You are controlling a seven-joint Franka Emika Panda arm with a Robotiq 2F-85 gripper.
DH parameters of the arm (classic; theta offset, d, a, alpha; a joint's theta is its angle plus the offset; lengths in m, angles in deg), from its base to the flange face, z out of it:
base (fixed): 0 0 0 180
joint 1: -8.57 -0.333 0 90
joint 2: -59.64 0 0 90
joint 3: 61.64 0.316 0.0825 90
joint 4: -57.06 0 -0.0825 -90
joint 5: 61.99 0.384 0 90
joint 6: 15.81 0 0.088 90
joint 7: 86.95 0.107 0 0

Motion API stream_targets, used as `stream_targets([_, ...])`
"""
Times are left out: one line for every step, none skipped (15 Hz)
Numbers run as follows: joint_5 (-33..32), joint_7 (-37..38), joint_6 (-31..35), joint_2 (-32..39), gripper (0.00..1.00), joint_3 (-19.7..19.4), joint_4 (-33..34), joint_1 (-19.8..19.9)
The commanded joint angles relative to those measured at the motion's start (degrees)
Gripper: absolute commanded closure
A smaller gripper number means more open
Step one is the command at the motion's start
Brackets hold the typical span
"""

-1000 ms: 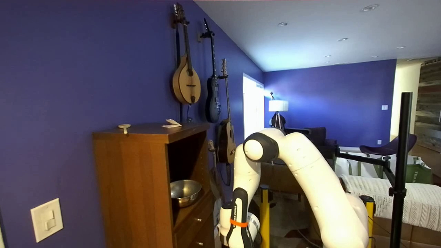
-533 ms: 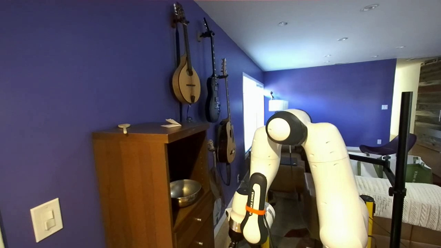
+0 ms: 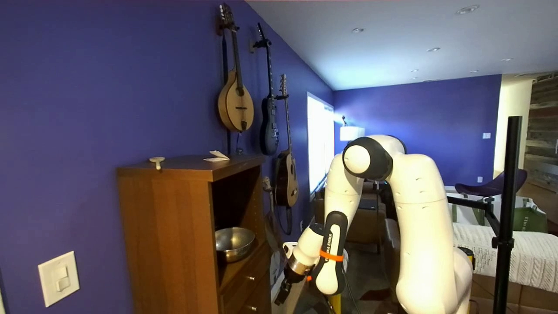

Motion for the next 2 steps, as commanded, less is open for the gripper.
stream_targets([-0.5, 0.0, 0.3, 0.0, 0.00, 0.1, 0.0, 0.5])
stream_targets([-0.6, 0.0, 0.4, 0.0, 0.00, 0.2, 0.0, 0.6])
